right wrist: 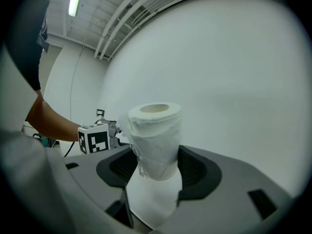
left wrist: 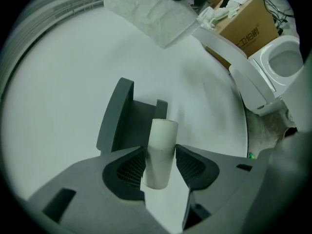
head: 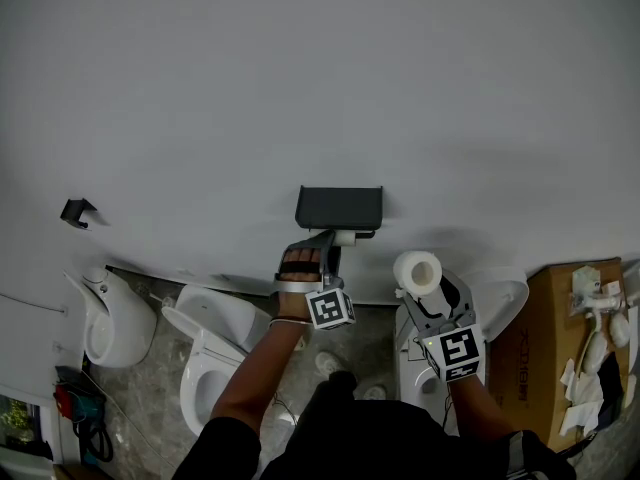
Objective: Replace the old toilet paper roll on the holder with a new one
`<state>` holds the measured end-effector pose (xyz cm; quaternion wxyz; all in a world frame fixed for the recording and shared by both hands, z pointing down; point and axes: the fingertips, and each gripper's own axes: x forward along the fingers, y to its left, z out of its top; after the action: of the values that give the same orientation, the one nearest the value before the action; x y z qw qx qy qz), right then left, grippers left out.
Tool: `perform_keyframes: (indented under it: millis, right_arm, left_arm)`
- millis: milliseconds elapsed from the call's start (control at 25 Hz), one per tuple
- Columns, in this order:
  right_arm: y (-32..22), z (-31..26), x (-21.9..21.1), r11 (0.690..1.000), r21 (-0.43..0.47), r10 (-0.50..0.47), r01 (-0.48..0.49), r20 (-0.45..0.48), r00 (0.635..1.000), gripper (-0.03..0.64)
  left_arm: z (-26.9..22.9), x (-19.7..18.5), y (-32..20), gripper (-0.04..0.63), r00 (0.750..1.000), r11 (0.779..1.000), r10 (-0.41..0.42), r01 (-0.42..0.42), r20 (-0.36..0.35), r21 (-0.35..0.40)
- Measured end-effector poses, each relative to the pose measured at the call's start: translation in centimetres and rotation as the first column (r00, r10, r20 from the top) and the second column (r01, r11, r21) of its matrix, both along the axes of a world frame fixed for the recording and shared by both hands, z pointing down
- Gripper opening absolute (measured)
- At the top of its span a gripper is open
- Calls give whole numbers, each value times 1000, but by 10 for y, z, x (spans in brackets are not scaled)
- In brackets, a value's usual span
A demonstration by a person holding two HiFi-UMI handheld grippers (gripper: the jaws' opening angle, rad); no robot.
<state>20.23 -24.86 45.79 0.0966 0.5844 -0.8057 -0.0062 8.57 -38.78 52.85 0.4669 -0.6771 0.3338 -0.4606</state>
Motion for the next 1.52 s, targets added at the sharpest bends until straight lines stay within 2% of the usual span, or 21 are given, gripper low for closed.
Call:
perform_keyframes:
  millis: [360, 520, 720, 1240, 1520]
  right_arm:
    - [1, 0, 5, 1000, 0, 5, -5, 8, 1000, 250]
    - [3, 3, 11, 1000, 7, 16, -16, 5, 1000, 250]
    - [10, 4, 17, 1000, -5, 29, -29, 4, 1000, 250]
    - [29, -2, 47, 994, 19, 105, -105, -6, 994, 250]
    - [40, -3, 69, 985, 18, 171, -171, -16, 985, 250]
  left_arm:
    - [-1, 2, 2, 172, 1000, 1000, -1, 1, 26, 14]
    - [-5, 8, 5, 170, 999, 999, 8, -10, 34, 45]
    - [-5, 17, 11, 169, 1000, 998, 24, -25, 16, 54]
    - [-9, 66, 25, 169, 994, 992, 111, -109, -20, 67]
    - [-14, 100, 38, 170, 980, 981, 187, -183, -60, 69]
